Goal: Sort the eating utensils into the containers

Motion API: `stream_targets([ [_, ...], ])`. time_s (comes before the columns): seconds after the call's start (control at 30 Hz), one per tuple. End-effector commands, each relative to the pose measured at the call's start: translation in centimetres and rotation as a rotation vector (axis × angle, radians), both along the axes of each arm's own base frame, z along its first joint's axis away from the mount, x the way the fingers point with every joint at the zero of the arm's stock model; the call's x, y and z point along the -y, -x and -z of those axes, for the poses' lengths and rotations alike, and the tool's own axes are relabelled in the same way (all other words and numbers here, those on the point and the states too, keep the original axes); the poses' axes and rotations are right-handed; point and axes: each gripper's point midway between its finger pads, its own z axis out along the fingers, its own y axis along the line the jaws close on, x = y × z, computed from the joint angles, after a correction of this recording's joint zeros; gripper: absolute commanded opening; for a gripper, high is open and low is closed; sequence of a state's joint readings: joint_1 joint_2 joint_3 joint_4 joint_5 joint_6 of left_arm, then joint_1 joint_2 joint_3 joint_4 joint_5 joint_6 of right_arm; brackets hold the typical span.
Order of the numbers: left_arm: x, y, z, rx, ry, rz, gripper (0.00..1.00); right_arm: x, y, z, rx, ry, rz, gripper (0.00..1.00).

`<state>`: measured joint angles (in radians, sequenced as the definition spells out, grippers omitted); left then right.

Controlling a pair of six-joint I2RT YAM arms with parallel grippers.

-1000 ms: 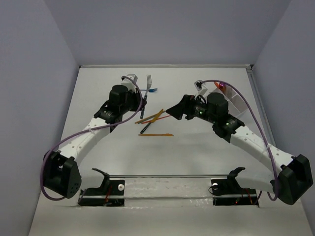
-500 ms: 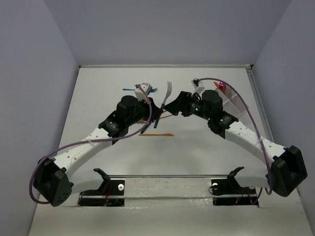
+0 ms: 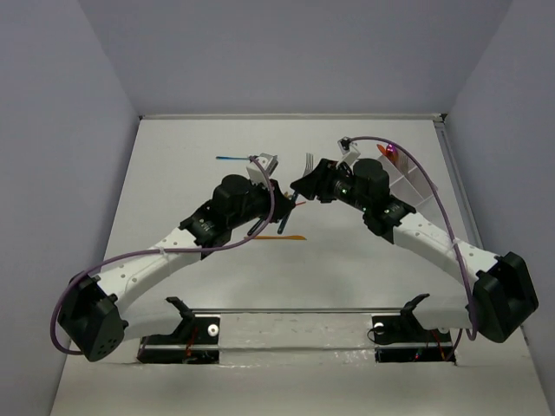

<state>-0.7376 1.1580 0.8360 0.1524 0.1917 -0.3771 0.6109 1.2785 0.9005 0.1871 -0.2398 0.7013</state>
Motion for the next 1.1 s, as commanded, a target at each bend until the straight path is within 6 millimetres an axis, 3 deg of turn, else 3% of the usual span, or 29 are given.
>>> stream_targets([
  [0.0,1.3,-0.1,-3.2,0.076,0.077,0.03,0.0,-0.9,-0.3,-0.4,0.01,-0.035,-0.006,0.57],
  [0.23,2.1,-0.7,-4.7,0.114,0.127,0.018,0.0,-1.1,0.0,0.2,-0.012,-0.037,-0.009,0.51],
  [0.37,2.7,-0.7,-5.2,0.125,0.142,0.03,0.0,-0.8,0.1,0.6,-0.019,-0.035,0.004,0.4],
  [0.47,3.0,-0.9,-5.1,0.124,0.139,0.037,0.0,-0.5,0.1,0.6,-0.023,-0.033,0.016,0.16],
  [0.57,3.2,-0.7,-5.0,0.121,0.136,0.04,0.0,-0.2,0.1,0.6,-0.024,-0.036,0.036,0.0],
  [0.67,3.2,-0.3,-5.1,0.117,0.135,0.043,0.24,0.7,-0.3,-0.2,0.001,-0.037,0.09,0.0],
  [0.7,3.1,-0.2,-5.1,0.117,0.133,0.041,0.39,1.0,-0.4,-0.3,0.001,-0.024,0.104,0.0],
  [0.93,1.0,1.7,-6.2,0.139,0.122,0.022,0.63,4.9,-2.8,-5.1,0.139,0.045,0.315,0.0],
  [1.03,0.0,2.6,-5.9,0.131,0.109,0.02,0.83,7.8,-4.1,-5.7,0.161,0.094,0.415,0.0],
  [1.07,-0.7,3.1,-6.6,0.154,0.113,0.015,0.9,9.9,-4.9,-5.9,0.162,0.112,0.473,0.0],
])
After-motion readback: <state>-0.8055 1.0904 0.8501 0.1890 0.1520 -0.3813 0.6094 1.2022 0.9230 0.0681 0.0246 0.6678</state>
